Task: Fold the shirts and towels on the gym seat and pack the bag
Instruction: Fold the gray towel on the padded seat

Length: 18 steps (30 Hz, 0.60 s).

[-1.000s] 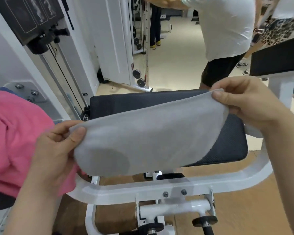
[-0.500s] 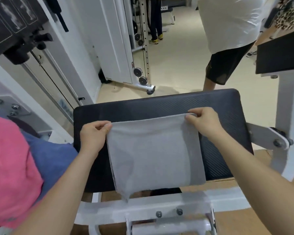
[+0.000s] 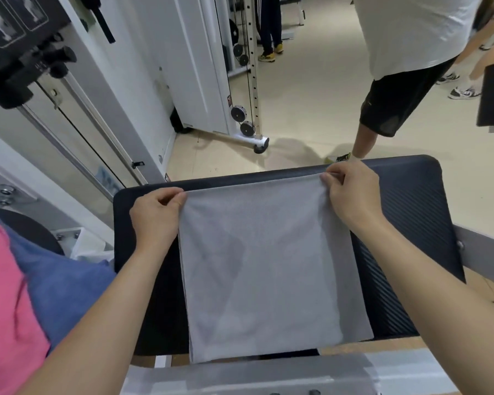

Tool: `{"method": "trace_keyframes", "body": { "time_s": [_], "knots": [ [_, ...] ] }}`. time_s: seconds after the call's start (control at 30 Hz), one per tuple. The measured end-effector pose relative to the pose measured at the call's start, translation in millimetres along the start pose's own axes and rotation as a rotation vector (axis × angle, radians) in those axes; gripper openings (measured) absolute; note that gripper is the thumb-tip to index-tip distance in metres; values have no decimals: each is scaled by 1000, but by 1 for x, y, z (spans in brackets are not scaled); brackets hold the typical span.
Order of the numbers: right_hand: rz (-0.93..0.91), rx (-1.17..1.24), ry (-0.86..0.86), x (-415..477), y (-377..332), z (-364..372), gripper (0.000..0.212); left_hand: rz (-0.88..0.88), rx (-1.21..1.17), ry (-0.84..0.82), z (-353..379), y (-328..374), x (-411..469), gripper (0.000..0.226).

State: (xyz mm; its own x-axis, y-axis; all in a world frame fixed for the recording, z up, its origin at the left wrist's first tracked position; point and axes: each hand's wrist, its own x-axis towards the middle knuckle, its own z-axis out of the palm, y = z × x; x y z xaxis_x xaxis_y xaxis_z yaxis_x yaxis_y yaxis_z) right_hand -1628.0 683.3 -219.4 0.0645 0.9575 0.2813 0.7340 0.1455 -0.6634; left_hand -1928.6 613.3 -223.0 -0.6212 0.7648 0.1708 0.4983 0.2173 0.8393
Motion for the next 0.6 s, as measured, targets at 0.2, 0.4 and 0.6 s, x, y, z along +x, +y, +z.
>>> {"method": "trace_keyframes", "body": {
  "time_s": [0.2,0.4,0.6],
  "knots": [
    [-101,-63,40,14,7,17,19,-59,-90,66,6,3,15,11],
    [-61,-69,63,16,13,20,25,-25,-57,102,12,1,18,9],
    [36,-106,43,2,8,-1,47,44,0,67,11,2,6,23]
  ]
}}
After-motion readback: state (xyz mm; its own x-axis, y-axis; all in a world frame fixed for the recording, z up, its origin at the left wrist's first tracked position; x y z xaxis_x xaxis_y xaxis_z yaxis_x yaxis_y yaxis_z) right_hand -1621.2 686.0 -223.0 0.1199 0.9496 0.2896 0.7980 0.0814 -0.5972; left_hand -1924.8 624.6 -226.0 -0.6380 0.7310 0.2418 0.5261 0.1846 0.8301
